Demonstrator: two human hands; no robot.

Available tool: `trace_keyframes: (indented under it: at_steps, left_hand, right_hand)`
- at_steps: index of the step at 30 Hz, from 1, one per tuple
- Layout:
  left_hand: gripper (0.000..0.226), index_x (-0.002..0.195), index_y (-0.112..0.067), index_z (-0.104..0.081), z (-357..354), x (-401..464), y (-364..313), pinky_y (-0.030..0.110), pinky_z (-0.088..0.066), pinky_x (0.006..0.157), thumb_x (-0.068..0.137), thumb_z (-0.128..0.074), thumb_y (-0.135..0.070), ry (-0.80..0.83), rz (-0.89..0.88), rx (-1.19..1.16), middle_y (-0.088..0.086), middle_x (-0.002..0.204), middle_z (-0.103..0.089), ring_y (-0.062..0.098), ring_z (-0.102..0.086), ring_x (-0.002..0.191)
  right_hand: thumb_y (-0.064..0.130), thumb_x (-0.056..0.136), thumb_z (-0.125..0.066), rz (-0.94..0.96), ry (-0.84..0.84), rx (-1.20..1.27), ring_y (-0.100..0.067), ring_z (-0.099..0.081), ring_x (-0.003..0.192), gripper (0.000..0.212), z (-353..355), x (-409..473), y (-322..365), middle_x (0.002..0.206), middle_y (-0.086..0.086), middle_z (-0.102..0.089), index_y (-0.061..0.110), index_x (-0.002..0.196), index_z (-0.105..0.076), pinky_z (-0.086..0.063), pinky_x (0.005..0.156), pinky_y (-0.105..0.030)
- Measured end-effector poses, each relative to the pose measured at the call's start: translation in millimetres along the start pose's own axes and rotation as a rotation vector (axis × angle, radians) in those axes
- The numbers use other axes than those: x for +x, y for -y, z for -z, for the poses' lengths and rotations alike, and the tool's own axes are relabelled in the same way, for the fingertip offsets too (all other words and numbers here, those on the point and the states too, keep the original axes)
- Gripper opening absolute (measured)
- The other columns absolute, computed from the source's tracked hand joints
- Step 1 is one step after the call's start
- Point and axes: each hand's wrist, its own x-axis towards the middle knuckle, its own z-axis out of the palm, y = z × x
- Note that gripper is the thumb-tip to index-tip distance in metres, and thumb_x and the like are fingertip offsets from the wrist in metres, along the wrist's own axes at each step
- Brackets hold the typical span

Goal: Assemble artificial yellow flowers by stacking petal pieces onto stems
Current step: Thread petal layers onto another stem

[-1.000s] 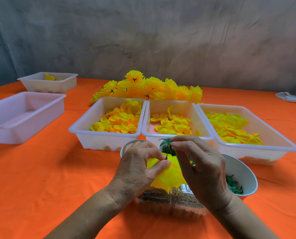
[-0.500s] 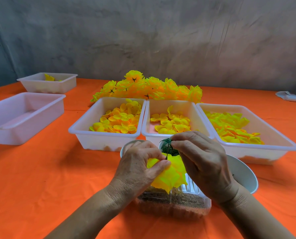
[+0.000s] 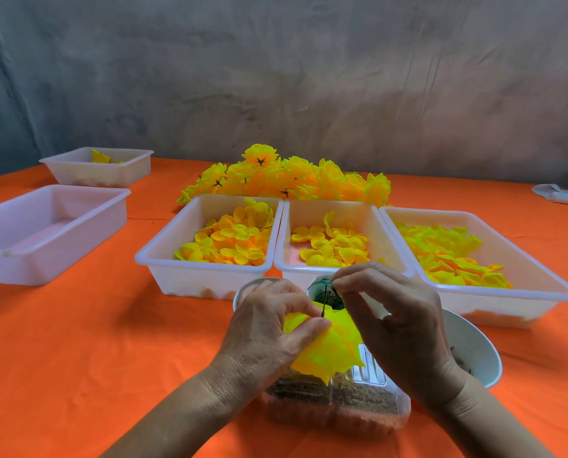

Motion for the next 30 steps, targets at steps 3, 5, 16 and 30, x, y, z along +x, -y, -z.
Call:
trace_keyframes:
  at_steps: [3, 5, 16, 30]
  left_hand:
    - [0.029, 0.086, -0.016, -0.074, 3.3, 0.6, -4.3, 0.048, -0.049, 0.079, 0.069, -0.070, -0.040, -0.121, -0.041, 0.024, -0.004, 0.085, -0.069, 0.019, -0.064, 0.084]
    - [0.029, 0.088, -0.013, -0.073, 5.4, 2.8, -7.9, 0.047, -0.051, 0.072, 0.070, -0.072, -0.035, -0.240, -0.105, 0.097, -0.002, 0.082, -0.068, 0.021, -0.064, 0.078]
    - [0.011, 0.070, -0.004, -0.071, 0.4, 9.2, -10.0, 0.041, -0.044, 0.072, 0.079, -0.070, -0.010, -0.474, -0.431, 0.376, 0.006, 0.073, -0.065, 0.031, -0.059, 0.069]
    - [0.013, 0.065, -0.001, -0.070, 3.1, 8.0, -9.0, 0.040, -0.046, 0.081, 0.077, -0.074, 0.000, -0.511, -0.610, 0.578, 0.010, 0.068, -0.065, 0.028, -0.061, 0.063]
  right_hand:
    - [0.000, 0.081, -0.061, -0.007, -0.016, -0.006, -0.015, -0.066, 0.075, 0.010, -1.4, -1.3, 0.8, 0.081, -0.006, -0.069, -0.002, 0.076, -0.069, -0.053, 0.065, -0.029]
    - [0.000, 0.081, -0.062, -0.017, -0.024, -0.006, -0.014, -0.066, 0.075, 0.009, -1.8, -2.2, 1.1, 0.082, -0.006, -0.069, -0.002, 0.076, -0.069, -0.052, 0.066, -0.027]
    - [0.004, 0.078, -0.066, -0.148, -0.054, 0.124, -0.010, -0.066, 0.073, 0.005, -5.3, -3.7, 7.6, 0.079, 0.001, -0.069, 0.007, 0.075, -0.069, -0.054, 0.065, -0.025]
    - [0.005, 0.074, -0.072, -0.889, 0.095, 0.691, -0.005, -0.061, 0.054, 0.015, 7.0, 17.5, 19.8, 0.063, -0.001, -0.069, 0.017, 0.066, -0.073, -0.044, 0.048, -0.014]
